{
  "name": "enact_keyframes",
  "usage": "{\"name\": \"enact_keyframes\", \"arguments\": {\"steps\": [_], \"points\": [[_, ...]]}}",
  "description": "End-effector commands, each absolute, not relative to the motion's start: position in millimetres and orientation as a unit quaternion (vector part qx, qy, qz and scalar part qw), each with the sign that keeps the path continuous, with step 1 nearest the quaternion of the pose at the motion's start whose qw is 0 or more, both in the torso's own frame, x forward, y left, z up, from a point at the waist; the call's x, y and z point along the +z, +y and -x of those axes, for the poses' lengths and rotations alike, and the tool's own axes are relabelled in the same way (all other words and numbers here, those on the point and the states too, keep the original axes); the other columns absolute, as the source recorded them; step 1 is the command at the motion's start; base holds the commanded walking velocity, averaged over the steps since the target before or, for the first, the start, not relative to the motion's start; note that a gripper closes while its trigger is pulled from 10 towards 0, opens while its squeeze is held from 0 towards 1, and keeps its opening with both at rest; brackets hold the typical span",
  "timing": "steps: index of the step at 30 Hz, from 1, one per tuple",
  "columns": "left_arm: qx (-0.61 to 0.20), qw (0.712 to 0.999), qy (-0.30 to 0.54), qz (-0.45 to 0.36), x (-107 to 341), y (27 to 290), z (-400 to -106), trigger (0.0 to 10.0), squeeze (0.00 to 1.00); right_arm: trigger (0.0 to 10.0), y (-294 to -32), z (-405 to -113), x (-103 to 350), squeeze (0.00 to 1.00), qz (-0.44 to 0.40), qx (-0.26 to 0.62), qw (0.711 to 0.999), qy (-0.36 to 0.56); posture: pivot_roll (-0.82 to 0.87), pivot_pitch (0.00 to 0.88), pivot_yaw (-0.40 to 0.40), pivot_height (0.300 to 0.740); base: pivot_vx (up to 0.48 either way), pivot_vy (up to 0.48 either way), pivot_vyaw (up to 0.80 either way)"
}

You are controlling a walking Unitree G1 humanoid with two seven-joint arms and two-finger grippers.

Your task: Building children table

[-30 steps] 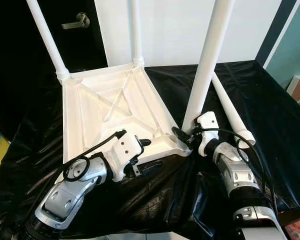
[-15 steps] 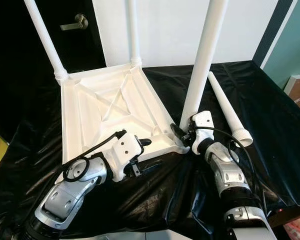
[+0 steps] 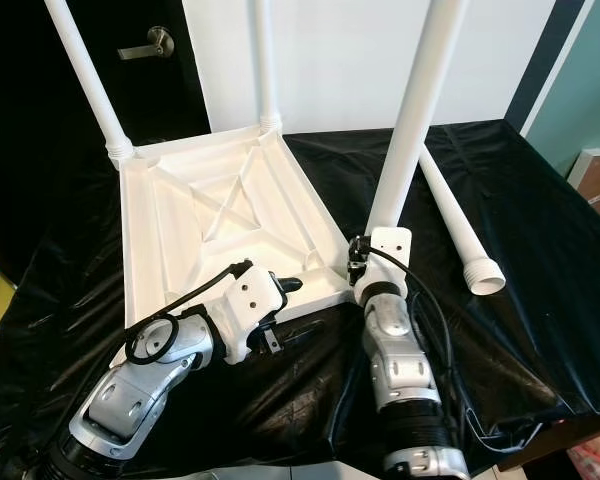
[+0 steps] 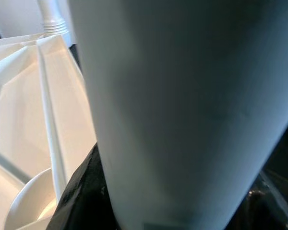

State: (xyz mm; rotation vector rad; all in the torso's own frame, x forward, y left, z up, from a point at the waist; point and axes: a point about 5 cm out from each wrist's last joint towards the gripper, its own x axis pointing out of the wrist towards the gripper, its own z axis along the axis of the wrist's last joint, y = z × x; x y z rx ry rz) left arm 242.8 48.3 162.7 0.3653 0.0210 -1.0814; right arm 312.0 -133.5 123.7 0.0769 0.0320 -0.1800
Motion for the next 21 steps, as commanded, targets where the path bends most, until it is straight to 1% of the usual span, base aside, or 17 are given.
{"name": "enact_keyframes", "arguments": {"steps": [1, 5, 10, 17, 18, 20, 21], "points": [[-0.507, 0.844, 0.013, -0.175, 160, 48, -241, 10.0, 0.0, 10.0, -140, -307, 104, 0.0, -0.053, -0.116, 0.99, 0.068, -0.04, 0.045, 0.012, 0.74, 0.0, 0.0, 0.0], [-0.507, 0.844, 0.014, -0.172, 160, 47, -241, 10.0, 0.0, 10.0, -142, -306, 105, 0.0, -0.057, -0.119, 0.989, 0.07, -0.05, 0.046, 0.008, 0.74, 0.0, 0.0, 0.0], [-0.506, 0.846, 0.013, -0.171, 160, 47, -241, 10.0, 0.0, 10.0, -135, -304, 112, 0.0, -0.052, -0.111, 0.991, 0.06, -0.05, 0.045, 0.003, 0.74, 0.0, 0.0, 0.0], [-0.503, 0.847, 0.012, -0.17, 160, 47, -241, 10.0, 0.0, 10.0, -136, -305, 117, 0.0, -0.052, -0.108, 0.991, 0.05, -0.04, 0.043, -0.002, 0.74, 0.0, 0.0, 0.0], [-0.502, 0.848, 0.012, -0.17, 160, 47, -242, 10.0, 0.0, 10.0, -138, -306, 119, 0.73, -0.053, -0.103, 0.992, 0.043, -0.04, 0.043, -0.002, 0.74, 0.0, 0.0, 0.0], [-0.502, 0.848, 0.012, -0.17, 160, 47, -242, 10.0, 0.0, 10.0, -138, -306, 119, 0.73, -0.053, -0.103, 0.992, 0.043, -0.04, 0.043, -0.002, 0.74, 0.0, 0.0, 0.0], [-0.502, 0.848, 0.012, -0.17, 160, 47, -242, 10.0, 0.0, 10.0, -140, -307, 122, 1.0, -0.055, -0.09, 0.994, 0.033, -0.04, 0.041, -0.002, 0.74, 0.0, 0.0, 0.0]]}}
